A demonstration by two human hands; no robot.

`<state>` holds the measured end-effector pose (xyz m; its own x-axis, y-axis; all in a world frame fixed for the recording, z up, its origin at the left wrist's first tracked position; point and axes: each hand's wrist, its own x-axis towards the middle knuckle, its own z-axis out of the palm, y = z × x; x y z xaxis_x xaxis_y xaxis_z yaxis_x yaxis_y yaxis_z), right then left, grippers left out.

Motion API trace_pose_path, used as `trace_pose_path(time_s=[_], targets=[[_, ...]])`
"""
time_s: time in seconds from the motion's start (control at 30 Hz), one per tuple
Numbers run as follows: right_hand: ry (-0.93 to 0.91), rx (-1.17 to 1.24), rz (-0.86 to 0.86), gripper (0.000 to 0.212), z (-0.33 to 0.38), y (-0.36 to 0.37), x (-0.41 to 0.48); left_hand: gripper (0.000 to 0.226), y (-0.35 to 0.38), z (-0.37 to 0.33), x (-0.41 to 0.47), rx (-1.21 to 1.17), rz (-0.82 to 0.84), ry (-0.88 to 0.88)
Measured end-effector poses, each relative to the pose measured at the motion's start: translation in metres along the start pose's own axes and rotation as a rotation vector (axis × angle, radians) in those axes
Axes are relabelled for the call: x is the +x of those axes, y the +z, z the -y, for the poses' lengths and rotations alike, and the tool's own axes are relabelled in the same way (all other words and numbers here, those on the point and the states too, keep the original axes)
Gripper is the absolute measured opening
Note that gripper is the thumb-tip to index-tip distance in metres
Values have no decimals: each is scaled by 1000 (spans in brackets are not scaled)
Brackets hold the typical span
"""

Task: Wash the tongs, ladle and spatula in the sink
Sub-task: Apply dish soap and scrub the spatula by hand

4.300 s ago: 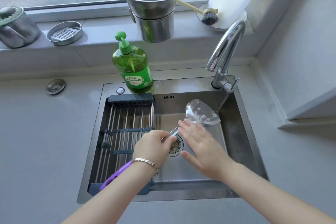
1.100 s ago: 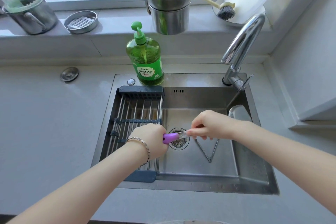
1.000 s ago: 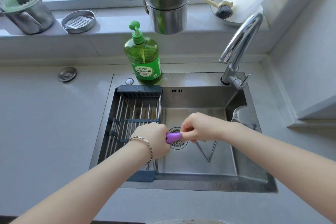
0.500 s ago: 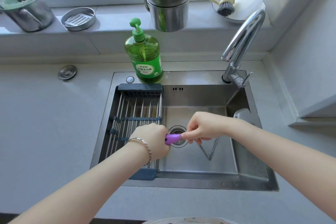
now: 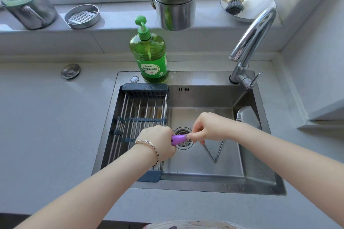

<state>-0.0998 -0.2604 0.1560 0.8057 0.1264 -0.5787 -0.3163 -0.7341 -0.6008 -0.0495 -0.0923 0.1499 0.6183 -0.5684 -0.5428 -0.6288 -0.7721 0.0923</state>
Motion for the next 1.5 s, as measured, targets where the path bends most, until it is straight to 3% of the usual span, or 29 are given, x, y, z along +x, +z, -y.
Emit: trace_pose_path(time_s=[0.13,0.3,0.47,0.6,0.73,0.87,1.1,1.27,1.43,1.5], targets=[[-44,42,62,27,-6,-9,-5,13,-5,-3,2,45,-12,15],[-59,5,-81,32,-14,4,7,9,-4,-2,3,14,-7,-12],[-125,-31,71,27,-22,-12,-3,9,-3,8,-1,68,-1,10],[-68,-162,67,14,-48,-29,-14,10,-2,21,-5,107,30,9],[-70,-191,42,29,-38,-12,-9,12,3,12,-2,63,43,14],[-108,-175,-177,44,-23,5,-2,11,7,6,3,-65,25,-17],[-107,-205,-48,23,-62,-18,-7,10,9,28,-3,-25,55,-57],[-114,-220,-115,36,-35,3,8,9,9,19,4,-63,38,-41],[-110,-216,-59,20,-43,0,9,14,-3,30,7,-16,95,-38],[-66,-263,-56,19,-50,0,10,19,-15,37,9,87,44,9]])
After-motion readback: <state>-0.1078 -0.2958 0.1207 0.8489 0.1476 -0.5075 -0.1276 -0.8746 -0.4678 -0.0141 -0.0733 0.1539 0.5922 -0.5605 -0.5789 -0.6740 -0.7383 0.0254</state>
